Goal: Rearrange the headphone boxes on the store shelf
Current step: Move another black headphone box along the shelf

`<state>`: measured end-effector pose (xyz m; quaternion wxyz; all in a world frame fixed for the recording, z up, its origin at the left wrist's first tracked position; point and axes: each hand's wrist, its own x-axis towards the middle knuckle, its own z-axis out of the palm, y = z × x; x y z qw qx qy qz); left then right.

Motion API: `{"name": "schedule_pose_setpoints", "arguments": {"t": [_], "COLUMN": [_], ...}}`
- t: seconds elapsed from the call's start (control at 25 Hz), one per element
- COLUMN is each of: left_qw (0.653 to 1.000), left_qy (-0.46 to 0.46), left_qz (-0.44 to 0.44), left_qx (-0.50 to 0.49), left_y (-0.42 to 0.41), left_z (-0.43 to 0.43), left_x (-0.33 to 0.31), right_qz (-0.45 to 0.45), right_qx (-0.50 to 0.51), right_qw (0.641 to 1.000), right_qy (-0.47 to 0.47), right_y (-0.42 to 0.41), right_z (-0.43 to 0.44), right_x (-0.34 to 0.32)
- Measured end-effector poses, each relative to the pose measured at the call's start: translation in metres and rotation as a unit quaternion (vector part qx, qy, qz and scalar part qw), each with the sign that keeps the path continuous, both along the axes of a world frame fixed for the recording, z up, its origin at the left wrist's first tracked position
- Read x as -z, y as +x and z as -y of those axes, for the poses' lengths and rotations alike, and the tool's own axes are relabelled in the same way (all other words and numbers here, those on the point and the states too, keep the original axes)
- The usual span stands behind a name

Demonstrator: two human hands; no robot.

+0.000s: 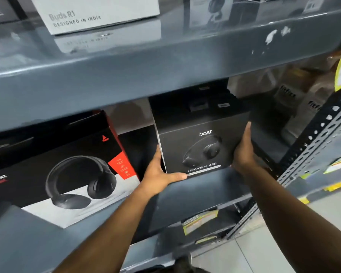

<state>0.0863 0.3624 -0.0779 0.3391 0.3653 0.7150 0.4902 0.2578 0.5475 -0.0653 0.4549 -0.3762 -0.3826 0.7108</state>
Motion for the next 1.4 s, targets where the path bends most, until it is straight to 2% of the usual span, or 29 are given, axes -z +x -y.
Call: {"name": "schedule_pose_setpoints", "arguments": {"t": [0.12, 0.32, 0.8, 0.96, 1.04, 1.12, 1.24, 1.32, 1.4], "left_qw": [0.999, 0.997, 0.996, 0.999, 1.000, 0.998, 0.981, 0.952, 0.923], "left_qy": [-0.032, -0.066, -0.061, -0.038, 0.009, 0.063, 0.094, 0.128, 0.151], "left_qz": [-0.018, -0.027, -0.029, -0.017, 0.009, -0.004, -0.114, -0.138, -0.103], "left_qx": [0.026, 0.044, 0.054, 0.027, 0.002, -0.020, -0.122, -0.242, -0.339], "left_y": [-0.001, -0.002, -0.013, 0.007, 0.027, 0.045, 0.050, 0.035, 0.012], "left_z": [0.003, -0.003, -0.009, 0.006, 0.038, 0.093, 0.181, 0.223, 0.248], "left_x": [-0.001, 0.001, 0.021, 0.014, 0.015, 0.016, 0.024, 0.030, 0.025], "right_qz": [0.006, 0.029, 0.051, 0.052, 0.077, 0.171, 0.212, 0.196, 0.185], "right_qx": [0.022, -0.019, -0.007, 0.048, 0.130, 0.171, 0.094, -0.017, -0.121], "right_qw": [1.000, 0.999, 0.998, 0.994, 0.970, 0.911, 0.838, 0.830, 0.817], "right_qy": [-0.012, -0.019, 0.039, 0.079, 0.190, 0.333, 0.495, 0.521, 0.533], "right_y": [0.000, 0.005, 0.005, 0.011, 0.018, 0.024, 0.016, 0.000, -0.021], "right_z": [-0.005, 0.000, -0.007, 0.011, 0.044, 0.096, 0.165, 0.190, 0.206], "right_x": [0.000, -0.002, -0.004, -0.007, 0.002, 0.013, 0.021, 0.018, 0.015]}}
